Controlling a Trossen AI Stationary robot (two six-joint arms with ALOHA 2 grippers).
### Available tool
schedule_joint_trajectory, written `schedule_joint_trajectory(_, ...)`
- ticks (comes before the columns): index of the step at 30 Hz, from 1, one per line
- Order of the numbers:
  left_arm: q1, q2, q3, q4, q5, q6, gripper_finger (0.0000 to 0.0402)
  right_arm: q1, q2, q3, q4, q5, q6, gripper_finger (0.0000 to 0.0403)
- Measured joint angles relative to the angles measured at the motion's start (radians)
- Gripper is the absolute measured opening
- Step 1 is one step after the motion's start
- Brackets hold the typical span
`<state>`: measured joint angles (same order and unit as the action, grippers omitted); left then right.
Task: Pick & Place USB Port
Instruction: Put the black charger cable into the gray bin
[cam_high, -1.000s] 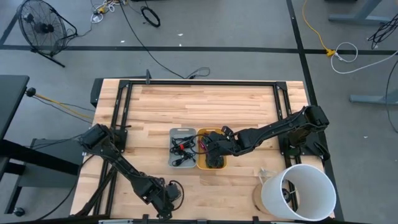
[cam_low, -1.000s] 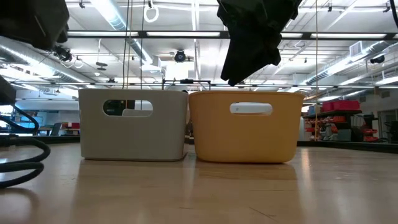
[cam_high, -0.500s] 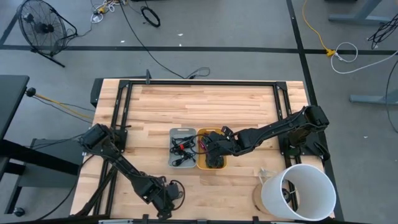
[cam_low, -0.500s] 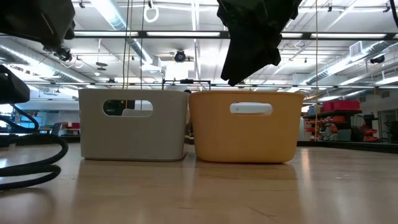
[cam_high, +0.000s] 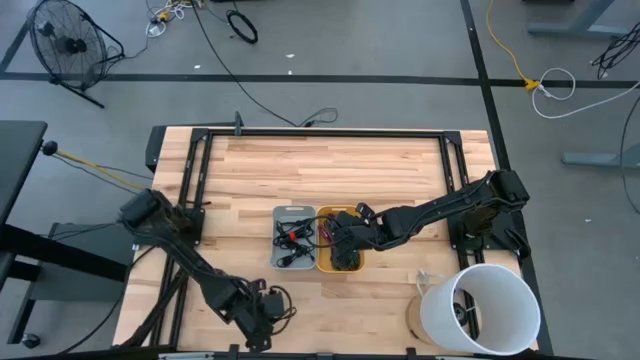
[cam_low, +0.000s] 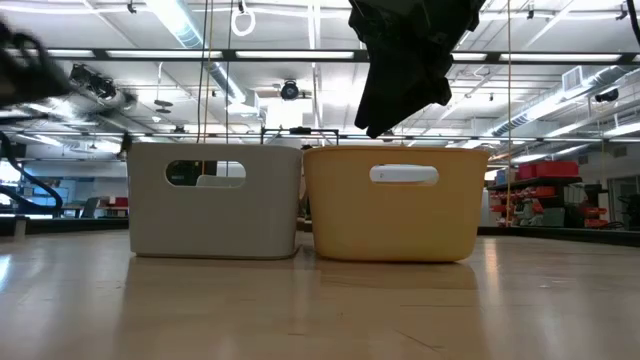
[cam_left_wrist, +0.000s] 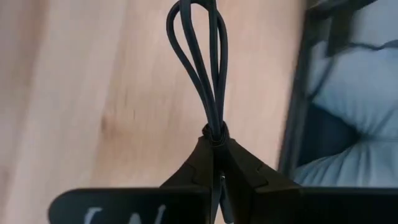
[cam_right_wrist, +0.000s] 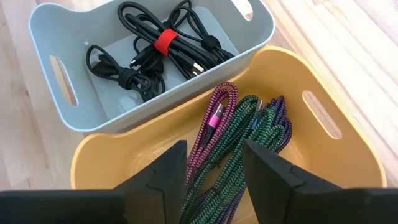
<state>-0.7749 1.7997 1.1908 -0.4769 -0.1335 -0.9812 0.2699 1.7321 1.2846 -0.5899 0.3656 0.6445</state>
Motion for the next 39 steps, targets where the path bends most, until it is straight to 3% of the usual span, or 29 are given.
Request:
schedule_joint_trajectory(10, 0.027, -0.282, 0.0, -0.06, -0.28, 0.165, 0.0019, 0.0, 0.0, 0.0, 0.012, 0.0, 0.0, 0.0154)
schedule_joint_trajectory(16, 0.149, -0.345, 0.001, -0.142, -0.32, 0.218, 0.0019, 0.0, 0.0, 0.0, 0.023, 0.0, 0.0, 0.0154)
schedule_joint_trajectory(21, 0.301, -0.342, -0.03, -0.142, -0.257, 0.285, 0.0018, 0.0, 0.0, 0.0, 0.027, 0.0, 0.0, 0.0154)
schedule_joint_trajectory(31, 0.603, -0.343, -0.217, 0.074, -0.016, 0.339, 0.0018, 0.0, 0.0, 0.0, 0.029, 0.0, -0.025, 0.0154)
schedule_joint_trajectory(36, 0.679, -0.343, -0.301, 0.254, 0.089, 0.308, 0.0018, 0.0, 0.0, 0.0, 0.028, 0.0, -0.028, 0.0154)
schedule_joint_trajectory(39, 0.699, -0.343, -0.318, 0.192, 0.079, 0.282, 0.0018, 0.0, 0.0, 0.0, 0.029, 0.0, -0.028, 0.0154)
